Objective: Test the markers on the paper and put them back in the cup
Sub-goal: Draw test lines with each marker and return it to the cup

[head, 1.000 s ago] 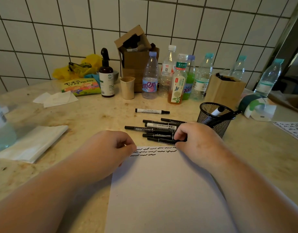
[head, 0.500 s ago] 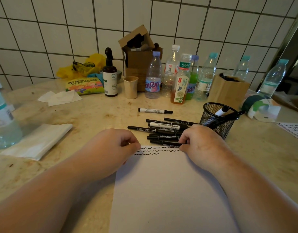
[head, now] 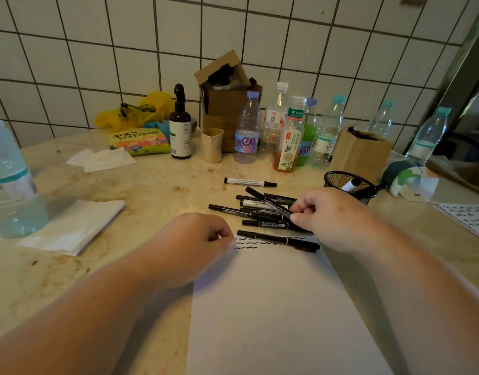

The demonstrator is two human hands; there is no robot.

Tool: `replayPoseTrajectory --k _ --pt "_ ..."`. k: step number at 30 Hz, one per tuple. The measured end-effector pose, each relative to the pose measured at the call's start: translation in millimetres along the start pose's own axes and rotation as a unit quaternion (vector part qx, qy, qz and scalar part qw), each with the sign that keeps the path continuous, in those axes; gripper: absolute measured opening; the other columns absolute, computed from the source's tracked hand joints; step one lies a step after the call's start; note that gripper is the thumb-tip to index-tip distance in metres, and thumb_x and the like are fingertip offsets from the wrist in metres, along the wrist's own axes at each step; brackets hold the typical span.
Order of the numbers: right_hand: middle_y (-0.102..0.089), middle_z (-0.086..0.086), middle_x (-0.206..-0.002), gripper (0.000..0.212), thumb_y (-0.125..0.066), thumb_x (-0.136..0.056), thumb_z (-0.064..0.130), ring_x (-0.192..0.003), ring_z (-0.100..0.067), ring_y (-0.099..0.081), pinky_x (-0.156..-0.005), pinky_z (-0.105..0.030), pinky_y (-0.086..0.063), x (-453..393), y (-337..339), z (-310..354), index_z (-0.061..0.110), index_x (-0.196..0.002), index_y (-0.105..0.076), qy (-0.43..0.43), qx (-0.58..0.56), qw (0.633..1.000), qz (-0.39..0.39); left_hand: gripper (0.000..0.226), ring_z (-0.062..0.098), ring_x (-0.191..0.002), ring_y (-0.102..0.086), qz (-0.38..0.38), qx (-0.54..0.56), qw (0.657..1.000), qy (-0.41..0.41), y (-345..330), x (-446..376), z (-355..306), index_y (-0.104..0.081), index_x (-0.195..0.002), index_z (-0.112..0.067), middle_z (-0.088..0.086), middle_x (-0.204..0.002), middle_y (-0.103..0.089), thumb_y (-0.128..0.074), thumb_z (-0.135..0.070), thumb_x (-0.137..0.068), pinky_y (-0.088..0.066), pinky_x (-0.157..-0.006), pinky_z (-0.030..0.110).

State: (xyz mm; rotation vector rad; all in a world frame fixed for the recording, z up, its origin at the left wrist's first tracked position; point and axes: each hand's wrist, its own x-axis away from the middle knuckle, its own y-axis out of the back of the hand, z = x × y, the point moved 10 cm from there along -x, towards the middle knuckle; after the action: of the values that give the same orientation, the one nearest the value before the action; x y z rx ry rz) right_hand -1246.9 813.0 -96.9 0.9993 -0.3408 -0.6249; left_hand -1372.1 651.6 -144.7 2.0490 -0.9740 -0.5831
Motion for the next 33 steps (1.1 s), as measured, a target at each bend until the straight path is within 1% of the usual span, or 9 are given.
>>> replayPoseTrajectory --k 3,6,9,13,16,20,23,27,33 --pt "-0.069 0.003 -0.085 0.013 -0.065 -0.096 0.031 -0.082 -0.014 -0.061 -0.067 -0.029 -0.044 7.9 7.3 -1.6 0.023 -0.088 -0.071 -0.027 -0.042 0.999 0.014 0.017 -0.002 -0.052 -0.057 0.000 -0.001 1.000 -0.004 0.3 1.0 -2.4 -0.069 -0.085 -0.037 -0.017 -0.060 -0.065 -0.056 -0.042 -0.093 -0.040 -0.050 0.013" --pt "-0.058 0.006 -0.056 0.020 -0.068 -0.092 0.025 -0.054 -0.011 -0.051 -0.057 -0.028 -0.041 16.7 0.0 -6.7 0.011 -0.078 -0.070 -0.038 -0.161 0.985 0.043 0.017 -0.002 -0.049 -0.055 0.007 0.007 1.000 -0.006 -0.8 1.2 -2.3 -0.069 -0.084 -0.036 -0.017 -0.061 -0.066 -0.056 -0.041 -0.093 -0.039 -0.046 0.010" --pt "-0.050 -0.002 -0.052 0.021 -0.061 -0.092 0.011 -0.044 -0.014 -0.040 -0.045 -0.026 -0.029 20.6 -17.6 -15.7 0.011 -0.071 -0.058 -0.049 -0.303 0.950 0.054 0.015 0.000 -0.052 -0.056 0.006 0.003 1.000 -0.008 -1.5 0.8 -1.5 -0.069 -0.083 -0.035 -0.020 -0.058 -0.063 -0.058 -0.041 -0.092 -0.040 -0.046 0.010" --pt "-0.056 -0.008 -0.053 0.023 -0.055 -0.094 0.003 -0.050 -0.024 -0.053 -0.049 -0.033 -0.045 16.0 -25.6 -25.3 0.013 -0.074 -0.055 -0.011 -0.393 0.919 -0.015 0.014 -0.001 -0.050 -0.055 0.015 -0.002 1.000 -0.003 -3.5 1.8 -0.9 -0.069 -0.084 -0.037 -0.026 -0.060 -0.062 -0.059 -0.044 -0.091 -0.039 -0.045 0.009" --pt "-0.058 -0.011 -0.056 0.022 -0.054 -0.098 0.006 -0.057 -0.030 -0.062 -0.058 -0.039 -0.055 11.0 -34.7 -26.8 0.013 -0.078 -0.059 0.007 -0.479 0.878 -0.007 0.015 -0.002 -0.052 -0.055 0.013 -0.016 1.000 -0.008 -2.7 1.7 -2.1 -0.069 -0.086 -0.038 -0.019 -0.063 -0.064 -0.058 -0.046 -0.091 -0.039 -0.049 0.012" --pt "-0.059 -0.009 -0.059 0.024 -0.058 -0.095 0.010 -0.061 -0.023 -0.061 -0.064 -0.036 -0.053 7.3 -42.4 -22.2 0.016 -0.073 -0.065 0.035 -0.527 0.849 0.024 0.016 0.000 -0.059 -0.059 0.014 -0.025 1.000 -0.012 -2.5 3.1 -7.4 -0.068 -0.090 -0.039 -0.013 -0.069 -0.066 -0.057 -0.050 -0.091 -0.045 -0.054 0.014" --pt "-0.061 -0.013 -0.061 0.013 -0.065 -0.086 0.017 -0.060 -0.023 -0.062 -0.063 -0.037 -0.053 14.3 -48.4 -7.4 0.012 -0.075 -0.069 0.062 -0.571 0.815 0.079 0.019 0.004 -0.067 -0.061 0.020 -0.011 0.999 -0.026 -4.6 6.0 -17.1 -0.066 -0.096 -0.043 -0.016 -0.076 -0.065 -0.056 -0.056 -0.087 -0.051 -0.061 0.018" --pt "-0.070 -0.017 -0.070 0.013 -0.069 -0.083 0.027 -0.067 -0.028 -0.069 -0.058 -0.033 -0.055 26.3 -46.0 9.3 0.015 -0.080 -0.072 0.119 -0.530 0.833 0.109 0.020 0.001 -0.074 -0.057 0.029 -0.010 0.995 -0.091 -10.2 10.3 -39.4 -0.065 -0.097 -0.036 -0.017 -0.085 -0.065 -0.056 -0.051 -0.088 -0.044 -0.062 0.014" --pt "-0.072 -0.022 -0.071 0.019 -0.073 -0.086 0.029 -0.055 -0.025 -0.063 -0.050 -0.029 -0.050 30.4 -41.5 16.1 0.013 -0.077 -0.070 0.150 -0.527 0.829 0.115 0.009 0.002 -0.064 -0.056 0.016 0.030 0.992 -0.125 -3.9 17.5 -51.4 -0.063 -0.093 -0.039 -0.017 -0.080 -0.066 -0.056 -0.043 -0.090 -0.043 -0.061 0.014"
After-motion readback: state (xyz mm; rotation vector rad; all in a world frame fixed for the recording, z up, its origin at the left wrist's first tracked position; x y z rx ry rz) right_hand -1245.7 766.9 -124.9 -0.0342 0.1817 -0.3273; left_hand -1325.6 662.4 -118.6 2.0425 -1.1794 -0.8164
